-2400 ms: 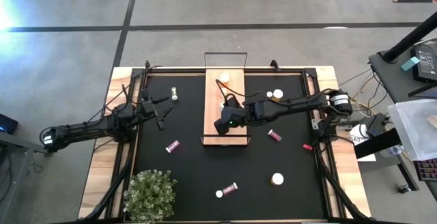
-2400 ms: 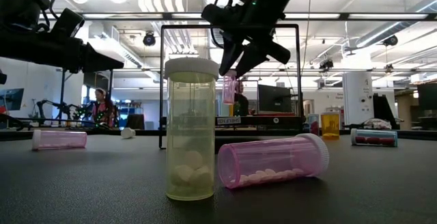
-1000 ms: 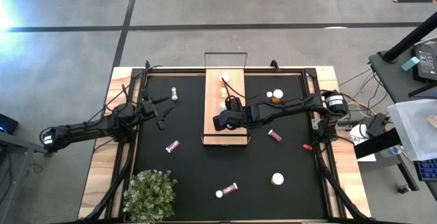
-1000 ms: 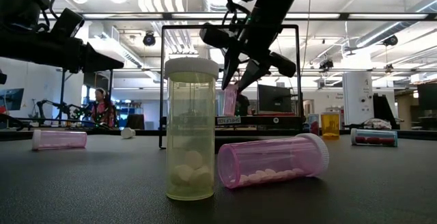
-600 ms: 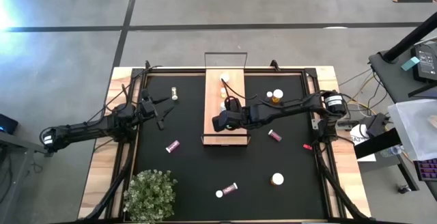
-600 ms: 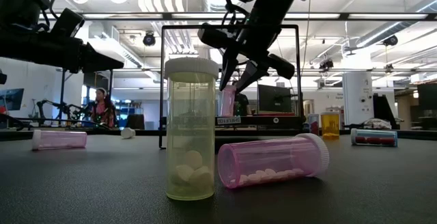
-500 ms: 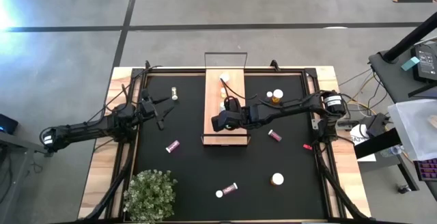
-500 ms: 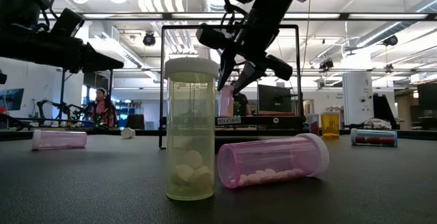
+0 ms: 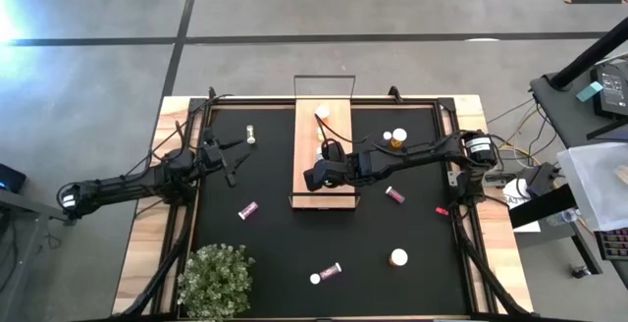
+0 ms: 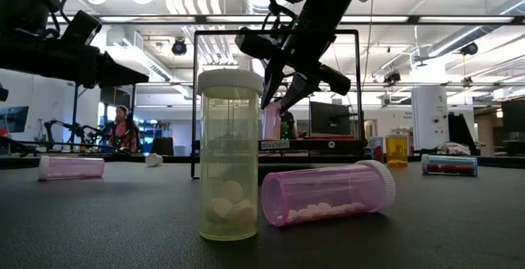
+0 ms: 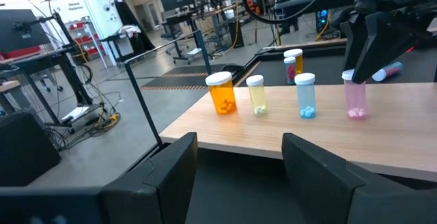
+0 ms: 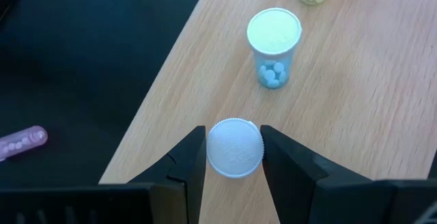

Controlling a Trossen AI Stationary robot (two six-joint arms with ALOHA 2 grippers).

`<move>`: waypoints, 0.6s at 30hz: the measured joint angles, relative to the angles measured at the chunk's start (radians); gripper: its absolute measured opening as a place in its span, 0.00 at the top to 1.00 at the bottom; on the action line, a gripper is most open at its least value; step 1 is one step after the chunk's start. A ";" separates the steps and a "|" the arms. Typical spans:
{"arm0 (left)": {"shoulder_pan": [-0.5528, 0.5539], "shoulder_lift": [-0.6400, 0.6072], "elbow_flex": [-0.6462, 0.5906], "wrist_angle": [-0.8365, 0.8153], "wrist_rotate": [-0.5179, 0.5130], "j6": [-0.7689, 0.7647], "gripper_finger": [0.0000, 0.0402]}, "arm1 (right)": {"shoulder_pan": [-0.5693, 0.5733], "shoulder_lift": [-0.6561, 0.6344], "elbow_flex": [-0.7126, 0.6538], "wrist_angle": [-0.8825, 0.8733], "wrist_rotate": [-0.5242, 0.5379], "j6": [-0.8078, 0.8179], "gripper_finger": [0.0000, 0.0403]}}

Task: Pick and place medicine bottles onto shelf by color
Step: Put the bottom center pink medicine bottle on the shelf

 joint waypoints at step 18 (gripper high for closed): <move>0.000 0.002 0.000 0.000 0.000 0.000 0.51 | 0.000 -0.001 0.000 0.002 0.000 -0.016 0.70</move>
